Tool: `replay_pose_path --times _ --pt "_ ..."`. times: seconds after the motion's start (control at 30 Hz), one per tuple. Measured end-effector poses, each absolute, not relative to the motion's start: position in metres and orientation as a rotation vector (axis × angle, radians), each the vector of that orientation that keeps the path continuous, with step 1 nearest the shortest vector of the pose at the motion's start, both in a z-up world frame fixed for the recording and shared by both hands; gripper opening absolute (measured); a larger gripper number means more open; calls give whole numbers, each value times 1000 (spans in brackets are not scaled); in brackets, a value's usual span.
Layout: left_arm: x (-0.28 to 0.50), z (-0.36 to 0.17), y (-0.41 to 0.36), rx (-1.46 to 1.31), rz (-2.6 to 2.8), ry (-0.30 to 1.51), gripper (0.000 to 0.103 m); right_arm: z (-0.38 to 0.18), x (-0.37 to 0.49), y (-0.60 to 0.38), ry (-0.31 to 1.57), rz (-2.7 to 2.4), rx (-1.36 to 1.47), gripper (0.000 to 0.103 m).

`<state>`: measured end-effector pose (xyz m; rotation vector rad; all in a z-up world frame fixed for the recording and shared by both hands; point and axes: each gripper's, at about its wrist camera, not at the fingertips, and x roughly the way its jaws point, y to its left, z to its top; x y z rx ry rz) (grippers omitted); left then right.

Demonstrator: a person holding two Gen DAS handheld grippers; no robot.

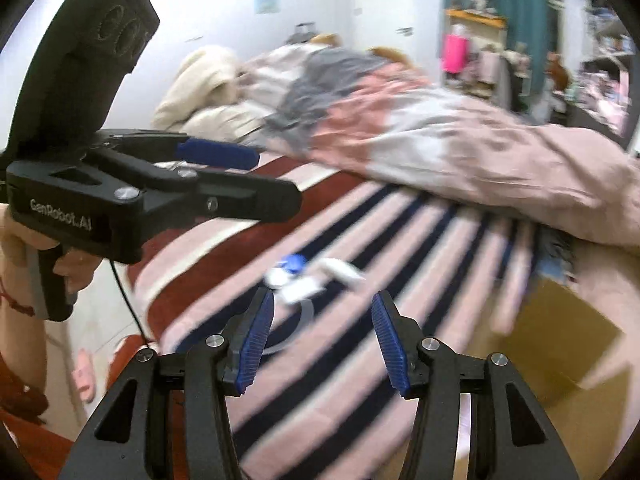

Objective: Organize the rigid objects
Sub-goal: 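Grasp the white adapter with the right gripper and lift toward the box, then lower the white adapter into the cardboard box and open the right gripper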

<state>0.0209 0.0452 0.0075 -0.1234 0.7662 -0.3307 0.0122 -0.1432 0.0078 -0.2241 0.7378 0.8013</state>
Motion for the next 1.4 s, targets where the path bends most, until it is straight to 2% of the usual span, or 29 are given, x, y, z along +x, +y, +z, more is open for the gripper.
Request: replay_pose_path --times 0.07,0.17,0.2,0.37,0.57,0.63,0.7,0.87,1.13,1.2,1.3,1.4 --pt "15 -9 69 -149 -293 780 79 -13 18 -115 790 839 -243 49" --pt "10 -37 94 -174 -249 814 79 -51 34 -81 854 830 -296 63" --pt "10 -44 99 -184 -242 827 79 -69 43 -71 883 806 -320 64" --pt "11 -77 118 -228 -222 879 79 -125 74 -53 933 728 -368 64" --pt "12 -88 120 -241 -218 903 79 -139 85 -51 918 736 -327 64" --pt "12 -87 118 -243 -223 902 79 -137 84 -51 897 763 -316 61" --pt "10 -84 114 -242 -227 897 79 -137 84 -47 875 782 -330 32" --pt "-4 -70 102 -222 -236 885 79 -122 71 -42 828 793 -372 29" --pt "-12 -32 66 -241 -378 832 78 -48 26 -71 668 876 -285 28" --pt "-8 -19 51 -245 -431 814 73 -29 16 -83 625 889 -259 28" --pt "-2 -1 30 -240 -486 800 49 -5 8 -107 582 917 -194 28" --pt "11 19 -4 -192 -549 791 34 14 6 -137 539 898 -131 28"
